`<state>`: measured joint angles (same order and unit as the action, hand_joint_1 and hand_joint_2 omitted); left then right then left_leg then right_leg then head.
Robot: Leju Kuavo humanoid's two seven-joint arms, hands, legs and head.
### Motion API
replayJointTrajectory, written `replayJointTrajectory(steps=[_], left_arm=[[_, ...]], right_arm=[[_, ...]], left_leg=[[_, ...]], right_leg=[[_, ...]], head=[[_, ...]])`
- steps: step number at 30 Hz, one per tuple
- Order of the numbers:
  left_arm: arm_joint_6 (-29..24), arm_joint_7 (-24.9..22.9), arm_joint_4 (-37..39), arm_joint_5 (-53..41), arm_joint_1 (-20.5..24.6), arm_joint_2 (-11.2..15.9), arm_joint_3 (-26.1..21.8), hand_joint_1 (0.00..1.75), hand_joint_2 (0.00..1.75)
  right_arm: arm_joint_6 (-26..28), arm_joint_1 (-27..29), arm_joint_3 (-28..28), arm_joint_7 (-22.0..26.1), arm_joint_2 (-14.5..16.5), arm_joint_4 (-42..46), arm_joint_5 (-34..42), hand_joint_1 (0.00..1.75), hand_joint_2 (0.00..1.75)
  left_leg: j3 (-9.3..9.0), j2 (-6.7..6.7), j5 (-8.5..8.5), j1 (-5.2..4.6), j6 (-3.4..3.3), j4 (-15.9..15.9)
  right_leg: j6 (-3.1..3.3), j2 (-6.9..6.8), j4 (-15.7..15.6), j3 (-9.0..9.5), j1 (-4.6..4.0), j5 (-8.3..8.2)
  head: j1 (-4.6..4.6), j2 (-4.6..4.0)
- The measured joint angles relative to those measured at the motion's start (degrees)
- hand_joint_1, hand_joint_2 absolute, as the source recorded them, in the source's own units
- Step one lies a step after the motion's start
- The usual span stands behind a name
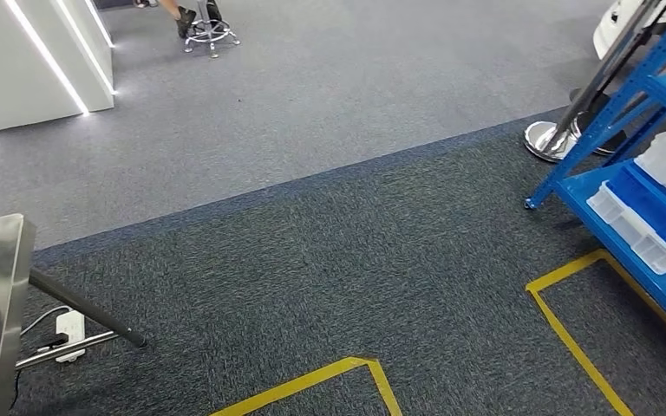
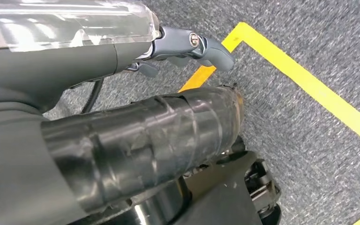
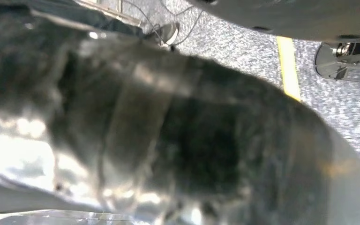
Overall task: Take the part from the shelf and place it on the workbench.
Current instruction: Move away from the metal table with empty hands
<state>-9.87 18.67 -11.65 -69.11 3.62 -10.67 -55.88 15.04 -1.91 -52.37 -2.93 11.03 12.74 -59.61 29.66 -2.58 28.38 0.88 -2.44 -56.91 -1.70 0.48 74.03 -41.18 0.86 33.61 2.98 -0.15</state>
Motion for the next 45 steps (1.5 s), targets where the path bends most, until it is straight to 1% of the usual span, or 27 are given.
replayJointTrajectory(steps=[1, 2, 4, 6, 8, 9, 11, 12, 14, 15, 16, 18, 20, 22, 23, 24, 25, 28, 30, 31, 32, 34, 36, 39, 41, 43, 45], left_arm=[[0.0, 0.0, 0.0, 0.0, 0.0, 0.0, 0.0, 0.0, 0.0], [0.0, 0.0, 0.0, 0.0, 0.0, -0.1, 0.0, 0.0, 0.0], [0.0, 0.0, 0.0, 0.0, 0.1, -0.2, 0.0, 0.0, 0.0], [0.0, 0.0, 0.0, 0.0, 0.1, -0.2, 0.0, 0.0, 0.0], [0.0, 0.0, 0.0, 0.0, 0.4, -0.2, 0.0, 0.0, 0.0], [0.0, 0.0, 0.0, 0.0, 0.6, -0.2, 0.0, 0.0, 0.0], [0.1, 0.0, 0.0, 0.0, 0.6, -0.2, 0.0, 0.0, 0.0], [0.1, 0.0, 0.0, 0.0, 0.5, -0.2, 0.0, 0.0, 0.0], [0.1, -0.1, 0.0, 0.0, 0.2, -0.2, 0.0, 0.0, 0.0], [0.1, -0.2, 0.0, 0.0, 0.1, -0.2, 0.0, 0.0, 0.0], [0.1, -0.2, 0.0, 0.0, 0.0, -0.2, 0.0, 0.0, 0.0], [0.1, -0.2, 0.0, 0.0, -0.1, -0.2, 0.0, 0.0, 0.0], [0.1, -0.2, 0.0, 0.1, -0.1, -0.2, -0.1, 0.0, 0.0], [0.2, -0.3, 0.0, 0.2, 0.0, -0.2, -0.2, 0.0, 0.0], [0.2, -0.3, 0.0, 0.2, 0.0, -0.2, -0.2, 0.0, 0.0], [0.3, -0.4, 0.0, 0.3, 0.1, -0.2, -0.2, 0.0, 0.0], [0.3, -0.4, 0.0, 0.3, 0.1, -0.3, -0.2, 0.0, 0.0], [0.3, -0.4, 0.0, 0.4, -0.1, -0.3, -0.2, 0.0, 0.0], [0.3, -0.4, 0.0, 0.4, -0.2, -0.3, -0.3, 0.0, 0.0], [0.3, -0.4, 0.0, 0.4, -0.2, -0.3, -0.3, 0.0, 0.0], [0.3, -0.4, 0.0, 0.4, -0.1, -0.4, -0.3, 0.0, 0.0], [0.3, -0.4, 0.0, 0.4, -0.1, -0.4, -0.3, 0.0, 0.0], [0.3, -0.4, 0.0, 0.4, 0.0, -0.4, -0.3, 0.0, 0.0], [0.3, -0.5, 0.0, 0.4, 0.5, -0.4, -0.3, 0.0, 0.0], [0.3, -0.4, 0.0, 0.4, 0.6, -0.4, -0.3, 0.0, 0.0], [0.3, -0.4, 0.0, 0.4, 0.5, -0.4, -0.3, 0.0, 0.0], [0.3, -0.4, 0.0, 0.5, 0.2, -0.4, -0.3, 0.0, 0.0]], right_arm=[[0.0, 0.0, 0.0, 0.0, 0.0, 0.0, 0.0, 0.0, 0.0], [0.0, 0.1, 0.0, 0.0, 0.0, 0.0, 0.0, 0.0, 0.0], [0.0, 0.0, 0.0, 0.0, -0.1, 0.0, 0.0, 0.0, 0.0], [0.0, -0.1, 0.0, 0.0, -0.1, 0.0, 0.0, 0.0, 0.0], [0.0, 0.0, 0.0, 0.0, -0.1, 0.0, -0.1, 0.0, 0.0], [0.0, 0.1, 0.0, 0.0, -0.1, 0.0, -0.1, 0.0, 0.0], [0.0, 0.0, 0.0, 0.0, -0.1, 0.0, -0.1, 0.0, 0.0], [0.0, -0.1, 0.0, 0.0, -0.1, 0.0, -0.1, 0.0, 0.0], [0.0, -0.2, 0.0, 0.0, -0.1, 0.0, -0.1, 0.0, 0.0], [-0.1, -0.1, 0.0, 0.0, -0.1, 0.0, -0.1, 0.0, 0.0], [-0.1, -0.1, 0.0, 0.0, -0.1, 0.0, -0.1, 0.0, 0.0], [-0.1, -0.1, 0.0, 0.0, -0.1, 0.0, -0.1, 0.0, 0.0], [-0.1, -0.1, 0.0, 0.0, 0.0, 0.0, -0.1, 0.0, 0.0], [-0.2, -0.1, 0.0, -0.1, 0.1, 0.0, -0.1, 0.0, 0.0], [-0.2, -0.1, 0.0, -0.1, 0.0, 0.0, -0.2, 0.0, 0.0], [-0.2, 0.0, 0.0, -0.1, 0.0, 0.0, -0.2, 0.0, 0.0], [-0.2, 0.1, 0.0, -0.2, 0.0, 0.0, -0.2, 0.0, 0.0], [-0.3, 0.0, 0.0, -0.2, 0.0, 0.0, -0.4, 0.0, 0.0], [-0.3, -0.1, 0.0, -0.2, 0.0, 0.0, -0.5, 0.0, 0.0], [-0.3, -0.1, 0.0, -0.2, 0.0, 0.0, -0.6, 0.0, 0.0], [-0.3, 0.0, 0.0, -0.2, -0.1, 0.0, -0.6, 0.0, 0.0], [-0.3, 0.0, 0.0, -0.3, -0.1, 0.0, -0.6, 0.0, 0.0], [-0.3, 0.0, 0.0, -0.3, -0.1, 0.0, -0.6, 0.0, 0.0], [-0.3, 0.1, 0.0, -0.3, -0.1, 0.0, -0.7, 0.0, 0.0], [-0.3, 0.1, 0.0, -0.3, -0.1, 0.0, -0.7, 0.0, 0.0], [-0.3, -0.1, 0.0, -0.3, -0.1, 0.0, -0.8, 0.0, 0.0], [-0.3, -0.2, 0.0, -0.3, -0.1, 0.0, -0.8, 0.0, 0.0]], left_leg=[[-0.12, -0.71, 0.15, 0.01, 0.1, 0.0], [-0.32, -1.37, 0.34, 0.02, 0.24, -0.1], [-0.8, -2.49, 0.83, -0.14, 0.78, -0.1], [-1.16, -3.43, 1.28, -0.42, 1.45, -0.1], [-1.66, -4.17, 1.57, -0.46, 2.12, -0.1], [-1.78, -3.49, 1.95, -0.36, 2.46, -0.4], [-0.51, -0.63, 4.32, -0.11, 2.95, -3.6], [1.08, 0.93, 6.24, -0.02, 3.07, -7.0], [4.85, 1.91, 9.19, 0.03, 3.15, -14.5], [5.99, 2.01, 9.19, 0.03, 3.12, -16.4], [6.19, 2.08, 8.0, 0.03, 3.01, -16.1], [3.99, 3.22, 3.44, 0.01, 2.49, -9.7], [1.61, 6.07, 0.62, 0.03, 1.88, -3.3], [0.93, 7.38, 0.49, -0.15, 1.52, -1.4], [0.73, 6.78, 0.35, -0.13, 1.35, -1.1], [0.52, 6.09, 0.15, -0.06, 1.04, -0.7], [0.26, 5.34, -0.09, 0.08, 0.7, -0.2], [-0.2, 2.77, -0.26, 0.18, -0.02, 0.4], [-0.28, 0.96, 0.01, 0.16, -0.01, 0.3], [-0.4, 0.13, 0.18, 0.18, 0.11, 0.3], [-0.61, -0.59, 0.39, 0.22, 0.29, 0.2], [-1.16, -1.8, 0.94, 0.2, 0.89, 0.1], [-1.59, -2.7, 1.5, -0.03, 1.65, 0.0], [-2.29, -3.43, 1.95, -0.06, 2.71, 0.1], [-1.74, -1.49, 3.68, 0.19, 3.26, -1.9], [1.29, 1.14, 7.38, 0.31, 3.39, -8.5], [4.88, 1.91, 9.8, 0.32, 3.33, -15.5]], right_leg=[[-0.08, -0.23, -1.2, 0.66, 0.13, -1.19], [-0.07, -0.72, -4.2, 2.36, 0.22, -3.06], [0.29, -3.01, -11.9, 6.47, -0.01, -5.93], [0.92, -4.18, -15.1, 8.11, -0.47, -6.39], [1.59, -3.06, -15.2, 8.07, -0.59, -6.33], [1.91, -2.51, -15.4, 8.14, -0.48, -6.41], [2.65, -1.44, -15.7, 8.28, -0.19, -6.68], [2.9, -0.86, -15.8, 8.26, -0.21, -6.72], [3.22, 0.59, -15.7, 8.18, -0.38, -6.69], [3.27, 1.41, -15.6, 8.19, -0.47, -6.64], [3.29, 2.25, -15.4, 8.23, -0.53, -6.59], [3.23, 3.89, -15.2, 8.35, -0.56, -6.46], [2.85, 5.35, -15.0, 8.09, -0.55, -6.41], [2.11, 6.63, -14.9, 7.56, -0.24, -6.56], [1.64, 7.26, -15.0, 7.4, -0.14, -6.69], [1.31, 6.9, -14.9, 7.36, -0.12, -6.67], [0.97, 5.71, -14.3, 7.09, -0.2, -6.24], [0.01, 0.95, -6.4, 3.22, -0.14, -1.73], [-0.61, 0.2, -0.7, 0.26, 0.24, 0.15], [-0.85, -0.05, -0.4, 0.11, 0.46, -0.43], [-1.02, -0.43, -2.5, 1.26, 0.65, -2.05], [-0.91, -2.27, -10.2, 5.49, 0.62, -5.54], [-0.17, -3.51, -14.6, 7.85, 0.25, -6.68], [1.11, -2.47, -14.9, 7.79, 0.03, -6.44], [1.94, -1.52, -15.3, 7.92, 0.3, -6.62], [2.53, -0.46, -15.5, 7.94, 0.29, -6.75], [2.77, 0.9, -15.4, 7.9, 0.0, -6.73]], head=[[0.01, 0.0], [0.01, 0.0], [0.02, 0.0], [-0.03, 0.0], [-0.06, 0.0], [-0.06, 0.0], [-0.08, 0.0], [-0.09, 0.0], [-0.1, 0.0], [-0.09, 0.0], [-0.09, 0.0], [-0.09, 0.0], [-0.06, 0.0], [-0.06, 0.0], [-0.1, 0.0], [-0.08, 0.0], [0.0, 0.0], [0.26, 0.0], [0.25, 0.0], [0.25, 0.0], [0.26, 0.0], [0.27, 0.0], [0.21, 0.0], [0.17, 0.0], [0.14, 0.0], [0.08, 0.0], [0.08, 0.0]])
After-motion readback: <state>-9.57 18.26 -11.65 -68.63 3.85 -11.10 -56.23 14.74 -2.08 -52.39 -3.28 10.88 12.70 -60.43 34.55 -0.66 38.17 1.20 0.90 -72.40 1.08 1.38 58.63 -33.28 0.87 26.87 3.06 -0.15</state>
